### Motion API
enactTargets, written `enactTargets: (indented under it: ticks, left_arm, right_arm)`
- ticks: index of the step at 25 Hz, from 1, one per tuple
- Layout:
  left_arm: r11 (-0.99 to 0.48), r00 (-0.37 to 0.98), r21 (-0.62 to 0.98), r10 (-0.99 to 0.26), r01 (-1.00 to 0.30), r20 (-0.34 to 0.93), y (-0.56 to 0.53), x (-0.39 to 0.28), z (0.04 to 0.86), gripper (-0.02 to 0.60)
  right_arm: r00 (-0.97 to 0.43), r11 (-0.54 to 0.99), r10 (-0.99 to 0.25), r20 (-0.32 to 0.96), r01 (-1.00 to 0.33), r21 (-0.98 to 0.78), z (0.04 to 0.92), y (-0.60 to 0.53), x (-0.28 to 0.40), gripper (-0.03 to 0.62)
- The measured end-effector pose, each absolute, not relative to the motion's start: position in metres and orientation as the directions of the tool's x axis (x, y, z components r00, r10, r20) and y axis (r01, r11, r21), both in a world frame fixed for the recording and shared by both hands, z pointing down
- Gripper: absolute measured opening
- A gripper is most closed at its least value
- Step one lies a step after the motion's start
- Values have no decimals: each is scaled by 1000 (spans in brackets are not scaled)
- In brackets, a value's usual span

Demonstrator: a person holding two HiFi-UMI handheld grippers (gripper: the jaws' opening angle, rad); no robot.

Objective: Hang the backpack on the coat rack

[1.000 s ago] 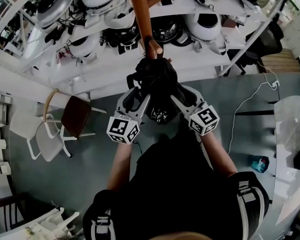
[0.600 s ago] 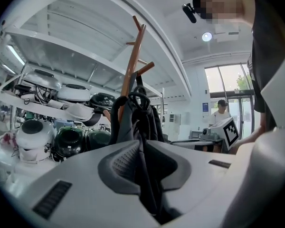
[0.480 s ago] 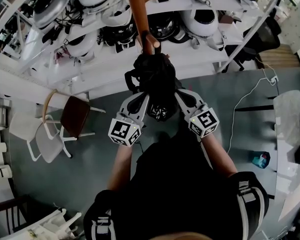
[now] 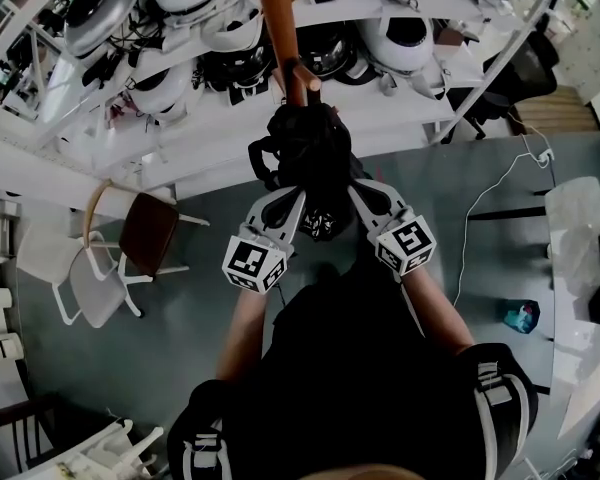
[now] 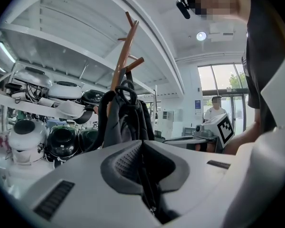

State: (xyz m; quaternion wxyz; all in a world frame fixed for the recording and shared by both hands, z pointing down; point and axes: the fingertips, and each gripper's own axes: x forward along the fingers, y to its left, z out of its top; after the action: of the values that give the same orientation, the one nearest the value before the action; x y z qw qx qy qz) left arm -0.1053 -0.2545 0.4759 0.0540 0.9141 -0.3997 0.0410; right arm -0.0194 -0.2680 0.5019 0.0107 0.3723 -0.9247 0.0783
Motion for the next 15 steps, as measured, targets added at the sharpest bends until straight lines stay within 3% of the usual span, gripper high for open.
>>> enactTargets:
  ticks: [15]
  left_arm:
    - [-686,686,52,-717,-726,126,-254,-111,474,28]
  right_arm:
    - [-710,699,-697,106,-704,-126,508,-269,-22,15]
